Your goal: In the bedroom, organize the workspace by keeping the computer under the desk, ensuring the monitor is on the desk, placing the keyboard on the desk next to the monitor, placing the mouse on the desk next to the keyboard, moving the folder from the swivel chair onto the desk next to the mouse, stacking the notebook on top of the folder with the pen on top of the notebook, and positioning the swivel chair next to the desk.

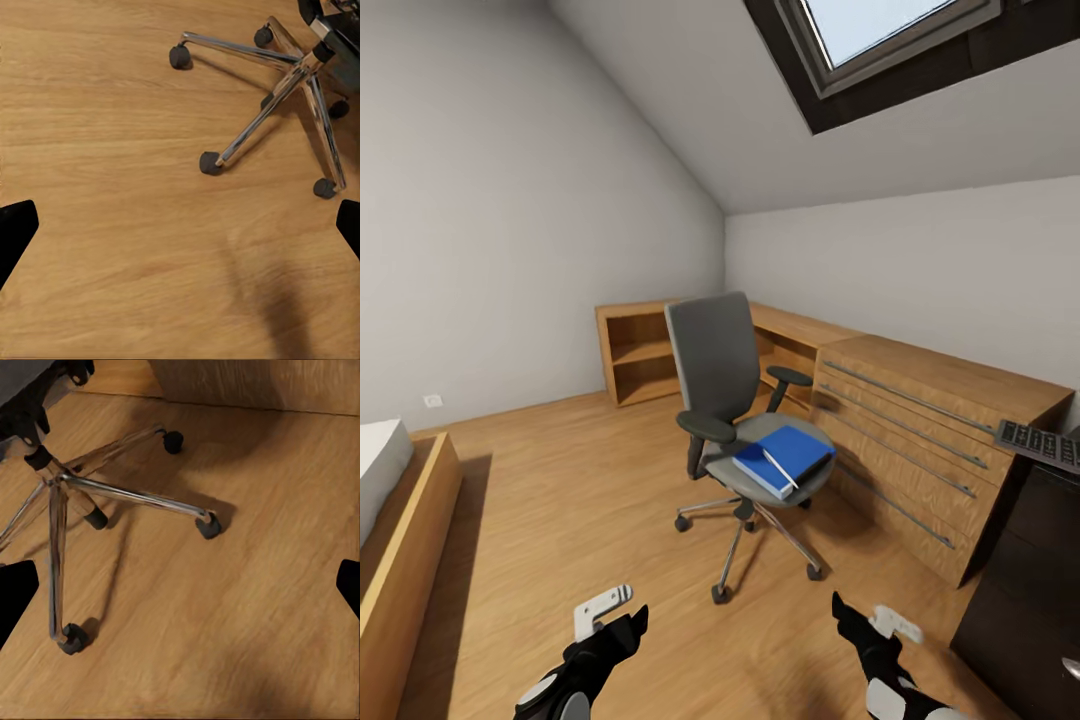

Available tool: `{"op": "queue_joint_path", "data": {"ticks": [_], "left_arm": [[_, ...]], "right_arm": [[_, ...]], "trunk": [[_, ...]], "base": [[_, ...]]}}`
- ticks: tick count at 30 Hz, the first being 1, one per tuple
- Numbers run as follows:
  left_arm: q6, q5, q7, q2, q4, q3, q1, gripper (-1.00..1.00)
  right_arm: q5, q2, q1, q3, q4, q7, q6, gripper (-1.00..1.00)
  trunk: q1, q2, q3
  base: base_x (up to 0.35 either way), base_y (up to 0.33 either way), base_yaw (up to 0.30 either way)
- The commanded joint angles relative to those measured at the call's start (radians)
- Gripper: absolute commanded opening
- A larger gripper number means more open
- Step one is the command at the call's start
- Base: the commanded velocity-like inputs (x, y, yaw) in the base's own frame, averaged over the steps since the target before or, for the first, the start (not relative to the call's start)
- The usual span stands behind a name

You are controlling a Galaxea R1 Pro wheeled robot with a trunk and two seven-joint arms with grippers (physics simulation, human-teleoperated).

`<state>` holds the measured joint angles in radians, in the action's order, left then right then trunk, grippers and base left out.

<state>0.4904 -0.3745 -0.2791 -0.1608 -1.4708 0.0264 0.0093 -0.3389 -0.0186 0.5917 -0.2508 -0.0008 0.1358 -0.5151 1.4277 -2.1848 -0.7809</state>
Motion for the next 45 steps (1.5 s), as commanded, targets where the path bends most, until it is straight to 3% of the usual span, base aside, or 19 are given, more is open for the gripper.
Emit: {"op": "queue_joint_path", "data": {"ticks": [1, 2, 6, 10, 13, 17, 18, 22, 23, 25, 29, 36, 45], "left_arm": [[0.002, -0.011, -0.009, 0.000, 0.006, 0.001, 0.000, 1.00], [0.002, -0.010, -0.009, 0.001, 0.026, 0.001, 0.000, 1.00], [0.002, -0.009, -0.009, 0.003, 0.081, 0.001, 0.000, 1.00], [0.001, -0.008, -0.009, 0.009, 0.129, 0.001, 0.000, 1.00], [0.001, 0.003, -0.009, 0.013, 0.164, 0.001, 0.000, 1.00], [-0.001, 0.049, -0.007, 0.016, 0.239, 0.000, 0.000, 1.00], [-0.075, 0.087, -0.004, 0.018, 0.343, 0.001, 0.000, 1.00], [-0.177, 0.134, -0.002, 0.018, 0.403, 0.028, 0.000, 1.00], [-0.287, 0.206, -0.003, 0.018, 0.522, 0.058, 0.000, 1.00], [-0.361, 0.226, -0.003, 0.018, 0.590, 0.061, 0.000, 1.00], [-0.434, 0.252, -0.004, 0.018, 0.651, 0.063, 0.000, 1.00], [-0.448, 0.282, -0.008, 0.016, 0.667, 0.067, 0.000, 1.00], [-0.450, 0.287, -0.012, 0.016, 0.669, 0.066, 0.000, 1.00]], "right_arm": [[0.030, 0.004, -0.016, -0.004, 0.002, 0.010, -0.029, 1.00], [0.102, 0.010, -0.045, -0.004, 0.003, 0.009, -0.075, 1.00], [0.209, 0.017, -0.095, -0.006, 0.005, 0.006, -0.144, 1.00], [0.249, 0.014, -0.123, -0.007, 0.010, 0.005, -0.170, 1.00], [0.257, 0.010, -0.130, -0.007, 0.012, 0.006, -0.174, 1.00], [0.263, 0.000, -0.140, -0.006, 0.014, 0.007, -0.176, 1.00], [0.266, -0.003, -0.143, -0.006, 0.015, 0.007, -0.176, 1.00], [0.268, -0.002, -0.145, -0.004, 0.015, 0.007, -0.177, 1.00], [0.267, -0.001, -0.145, -0.005, 0.015, 0.004, -0.178, 1.00], [0.266, 0.001, -0.145, -0.006, 0.016, 0.004, -0.178, 1.00], [0.261, 0.004, -0.145, -0.007, 0.016, 0.004, -0.176, 1.00], [0.261, 0.005, -0.145, -0.007, 0.018, 0.004, -0.175, 1.00], [0.263, 0.007, -0.145, -0.007, 0.018, 0.005, -0.179, 1.00]], "trunk": [[-0.004, 0.007, 0.003], [-0.008, 0.014, 0.006], [-0.023, 0.042, 0.018], [-0.039, 0.070, 0.031], [-0.050, 0.091, 0.040], [-0.065, 0.119, 0.053], [-0.069, 0.126, 0.056], [-0.085, 0.154, 0.068], [-0.088, 0.161, 0.072], [-0.096, 0.175, 0.078], [-0.111, 0.203, 0.090], [-0.138, 0.252, 0.112], [-0.173, 0.315, 0.140]], "base": [[0.000, 0.000, -0.008], [0.000, 0.000, -0.005], [0.000, 0.000, -0.003], [0.000, 0.000, -0.001], [0.000, 0.000, 0.000], [0.000, 0.000, 0.000], [0.000, 0.000, 0.000], [0.000, 0.000, 0.000], [0.000, 0.000, 0.000], [0.000, 0.000, 0.000], [0.000, 0.000, 0.000], [0.000, 0.000, -0.001], [0.000, 0.000, -0.204]]}}
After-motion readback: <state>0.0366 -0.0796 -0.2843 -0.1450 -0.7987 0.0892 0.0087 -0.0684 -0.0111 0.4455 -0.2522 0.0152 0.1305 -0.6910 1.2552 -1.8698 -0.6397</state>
